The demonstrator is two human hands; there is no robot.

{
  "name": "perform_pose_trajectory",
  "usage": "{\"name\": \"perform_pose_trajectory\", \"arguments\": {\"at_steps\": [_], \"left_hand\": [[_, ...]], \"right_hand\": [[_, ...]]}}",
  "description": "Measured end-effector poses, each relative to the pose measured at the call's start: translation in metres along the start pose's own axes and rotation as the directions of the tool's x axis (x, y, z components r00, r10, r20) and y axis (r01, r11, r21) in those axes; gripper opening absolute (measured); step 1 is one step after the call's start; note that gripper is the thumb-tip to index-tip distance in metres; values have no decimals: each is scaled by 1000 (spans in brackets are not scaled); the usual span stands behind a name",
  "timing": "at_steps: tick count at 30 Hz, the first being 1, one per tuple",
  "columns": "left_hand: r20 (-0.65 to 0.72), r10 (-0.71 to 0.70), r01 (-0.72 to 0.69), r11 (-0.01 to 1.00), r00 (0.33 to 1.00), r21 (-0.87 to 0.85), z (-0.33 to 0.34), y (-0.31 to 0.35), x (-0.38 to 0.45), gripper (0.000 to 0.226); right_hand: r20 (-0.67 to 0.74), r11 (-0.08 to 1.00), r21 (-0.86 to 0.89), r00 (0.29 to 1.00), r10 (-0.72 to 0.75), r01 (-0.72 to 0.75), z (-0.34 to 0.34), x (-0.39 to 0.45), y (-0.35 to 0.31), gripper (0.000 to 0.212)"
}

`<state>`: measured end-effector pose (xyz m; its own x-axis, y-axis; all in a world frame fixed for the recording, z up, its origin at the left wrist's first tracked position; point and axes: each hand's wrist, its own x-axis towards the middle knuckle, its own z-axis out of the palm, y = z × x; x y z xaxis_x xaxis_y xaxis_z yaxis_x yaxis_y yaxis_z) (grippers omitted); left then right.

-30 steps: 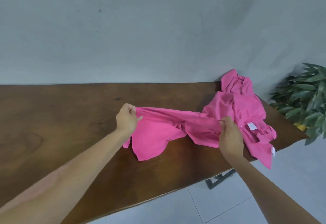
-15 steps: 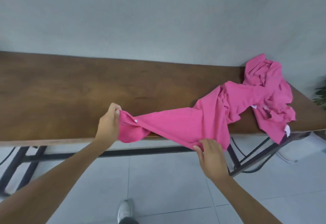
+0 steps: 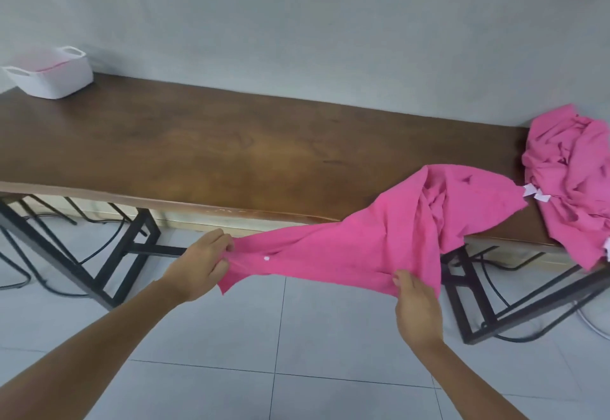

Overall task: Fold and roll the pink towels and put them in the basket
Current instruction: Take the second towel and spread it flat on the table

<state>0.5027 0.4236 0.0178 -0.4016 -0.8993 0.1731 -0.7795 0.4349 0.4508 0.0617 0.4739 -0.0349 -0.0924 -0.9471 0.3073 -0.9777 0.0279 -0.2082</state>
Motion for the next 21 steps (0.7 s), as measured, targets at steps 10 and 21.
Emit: {"name": "perform_pose_trajectory", "arguments": {"at_steps": [10,21], "left_hand": [[5,50,-50,963,999,265,-60,-92,-83,12],[-356,-387,351,922,850,-165,-132,-157,-140,27]], "right_hand": [[-90,893,270,914,395,-359,-5,-29,-146,40],[-1,977,175,992,122,-120,-46,-35,-269,43]]}}
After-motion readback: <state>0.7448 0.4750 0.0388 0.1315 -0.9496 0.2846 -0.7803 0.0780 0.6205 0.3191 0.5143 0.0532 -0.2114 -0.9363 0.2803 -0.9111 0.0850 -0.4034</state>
